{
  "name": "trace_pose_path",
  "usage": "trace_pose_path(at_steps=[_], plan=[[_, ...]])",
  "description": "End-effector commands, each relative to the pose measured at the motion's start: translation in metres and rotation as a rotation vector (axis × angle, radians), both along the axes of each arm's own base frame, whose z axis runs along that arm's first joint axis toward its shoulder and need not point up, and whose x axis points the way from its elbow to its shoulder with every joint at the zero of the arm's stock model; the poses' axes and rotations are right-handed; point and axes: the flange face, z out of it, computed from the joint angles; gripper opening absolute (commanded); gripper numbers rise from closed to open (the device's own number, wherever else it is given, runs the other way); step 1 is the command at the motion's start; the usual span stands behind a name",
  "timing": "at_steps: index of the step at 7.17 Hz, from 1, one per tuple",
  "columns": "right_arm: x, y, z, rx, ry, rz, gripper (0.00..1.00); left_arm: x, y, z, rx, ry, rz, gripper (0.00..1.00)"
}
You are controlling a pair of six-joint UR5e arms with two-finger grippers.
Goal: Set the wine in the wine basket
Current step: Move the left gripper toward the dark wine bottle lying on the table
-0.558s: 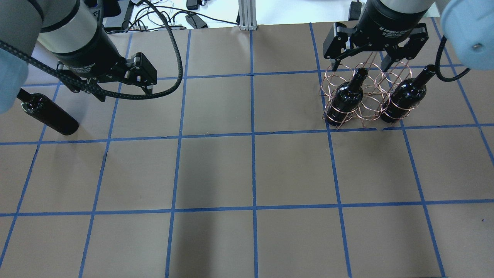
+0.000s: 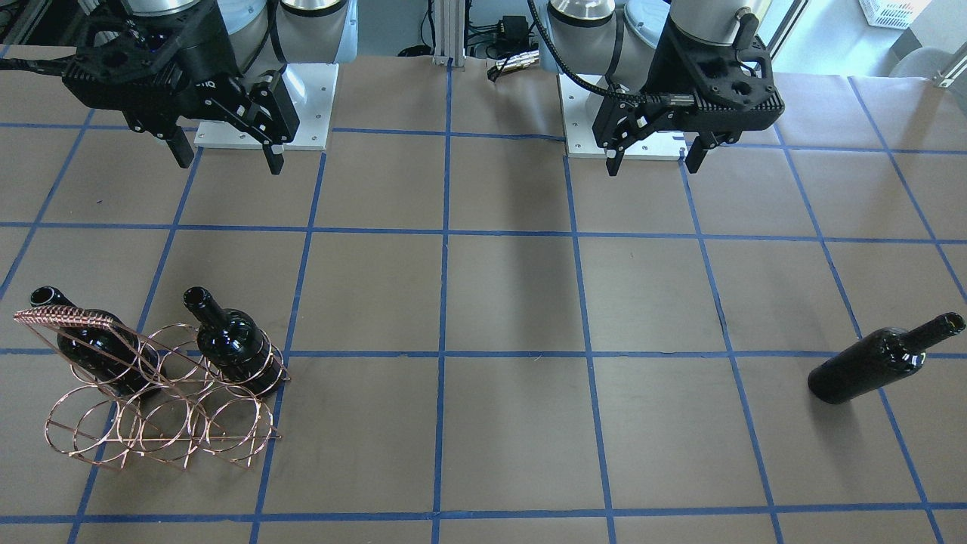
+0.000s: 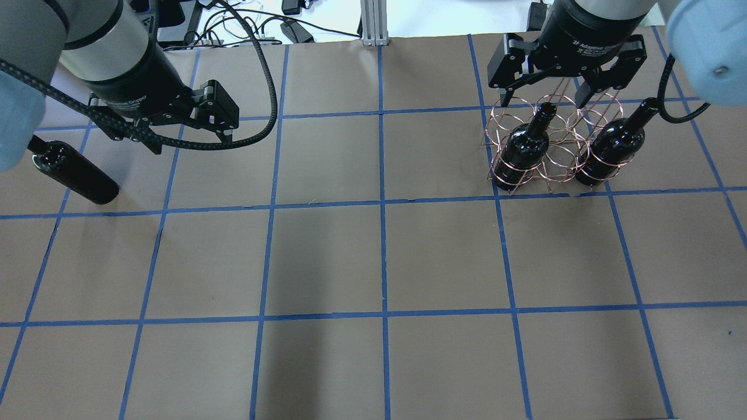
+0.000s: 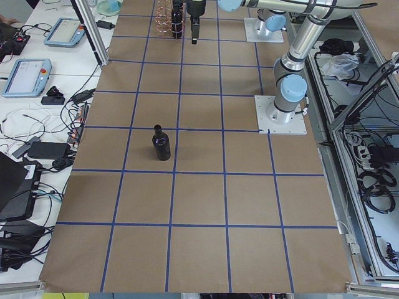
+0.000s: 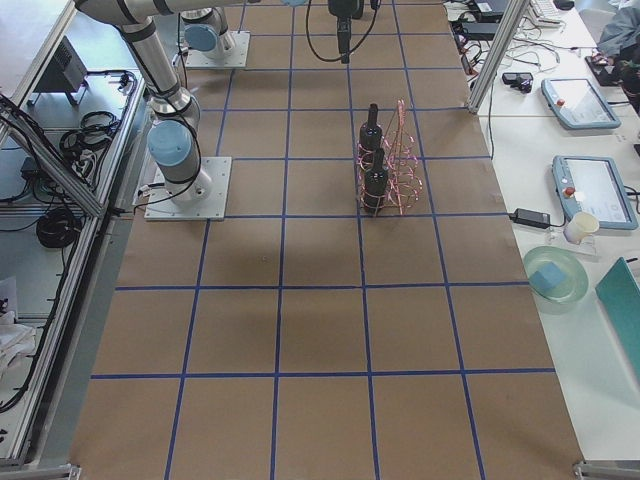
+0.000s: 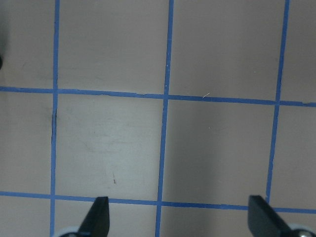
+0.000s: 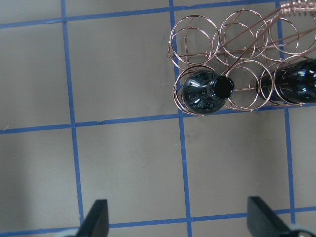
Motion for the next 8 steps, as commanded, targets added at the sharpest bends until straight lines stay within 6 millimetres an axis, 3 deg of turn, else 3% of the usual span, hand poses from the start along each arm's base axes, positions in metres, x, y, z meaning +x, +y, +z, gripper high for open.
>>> trace_pose_path(at_steps=[1, 4, 6, 7, 8], plan=[[0.001, 0.000, 0.001, -0.004, -0.005, -0.001, 1.00, -0.001, 0.001, 0.001, -0.003, 0.007, -0.006, 1.00], [0.001, 0.000, 0.000, -0.004, -0.007, -0.001, 1.00, 0.000, 0.002, 0.000, 0.002, 0.001, -0.007, 1.00], [0.003, 0.000, 0.000, -0.001, -0.032, 0.001, 1.00, 0.014, -0.005, 0.008, -0.015, 0.001, -0.013, 1.00], [0.003, 0.000, 0.000, -0.003, -0.033, 0.001, 1.00, 0.043, -0.013, 0.011, -0.015, -0.009, -0.025, 1.00], [0.003, 0.000, 0.001, -0.003, -0.033, 0.001, 1.00, 0.089, -0.021, 0.015, -0.018, -0.019, -0.031, 1.00]])
